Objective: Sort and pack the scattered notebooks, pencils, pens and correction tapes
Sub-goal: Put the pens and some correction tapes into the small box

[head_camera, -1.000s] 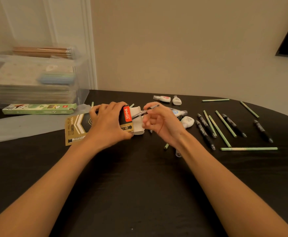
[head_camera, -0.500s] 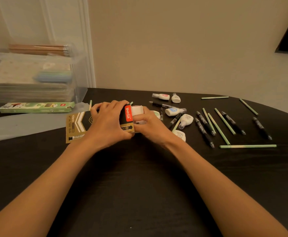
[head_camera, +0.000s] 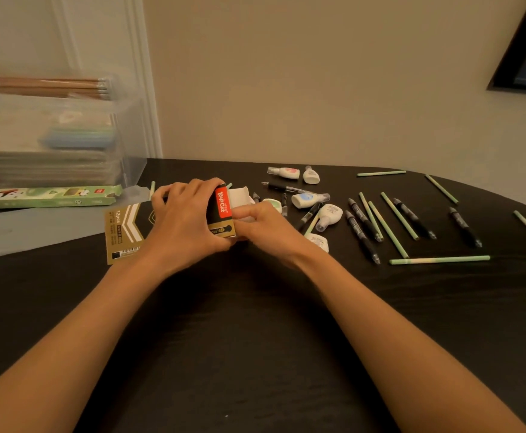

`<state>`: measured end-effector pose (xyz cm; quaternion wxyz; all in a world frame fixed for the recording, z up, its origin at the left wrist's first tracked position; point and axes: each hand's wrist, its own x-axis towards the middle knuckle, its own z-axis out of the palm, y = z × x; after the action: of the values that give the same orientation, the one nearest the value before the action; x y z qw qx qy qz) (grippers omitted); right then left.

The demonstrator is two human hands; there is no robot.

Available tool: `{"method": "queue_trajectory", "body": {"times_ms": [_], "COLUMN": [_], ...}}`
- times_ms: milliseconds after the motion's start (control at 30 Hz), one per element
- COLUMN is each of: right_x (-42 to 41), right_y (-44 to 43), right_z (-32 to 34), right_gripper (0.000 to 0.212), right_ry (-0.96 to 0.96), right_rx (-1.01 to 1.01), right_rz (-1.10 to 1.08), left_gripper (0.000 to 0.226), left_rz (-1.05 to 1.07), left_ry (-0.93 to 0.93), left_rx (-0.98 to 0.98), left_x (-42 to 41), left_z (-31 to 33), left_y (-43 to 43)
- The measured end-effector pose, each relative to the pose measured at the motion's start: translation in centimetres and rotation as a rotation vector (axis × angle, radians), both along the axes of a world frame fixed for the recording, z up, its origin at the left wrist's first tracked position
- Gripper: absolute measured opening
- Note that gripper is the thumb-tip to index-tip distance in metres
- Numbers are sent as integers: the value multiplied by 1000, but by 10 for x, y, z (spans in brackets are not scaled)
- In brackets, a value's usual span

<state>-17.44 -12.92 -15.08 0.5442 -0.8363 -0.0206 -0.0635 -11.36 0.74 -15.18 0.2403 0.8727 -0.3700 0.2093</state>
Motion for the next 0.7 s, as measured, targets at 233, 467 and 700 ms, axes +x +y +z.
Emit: {"method": "queue_trajectory", "body": {"times_ms": [233, 467, 700], "right_x": [0, 17, 21], "right_y": [-38, -16, -22], "right_z": [6, -13, -11], "right_gripper": [28, 24, 31], "right_ry": [-258, 66, 126], "right_rx": [37, -784, -760], "right_rz": [-911, -691, -697], "left_gripper": [87, 87, 88], "left_rz": [175, 206, 218], "left_ry": [10, 19, 22], "left_rx": [60, 97, 124], "left_x": [7, 8, 8], "left_z": [-2, -6, -8], "left_y": [2, 0, 1]}}
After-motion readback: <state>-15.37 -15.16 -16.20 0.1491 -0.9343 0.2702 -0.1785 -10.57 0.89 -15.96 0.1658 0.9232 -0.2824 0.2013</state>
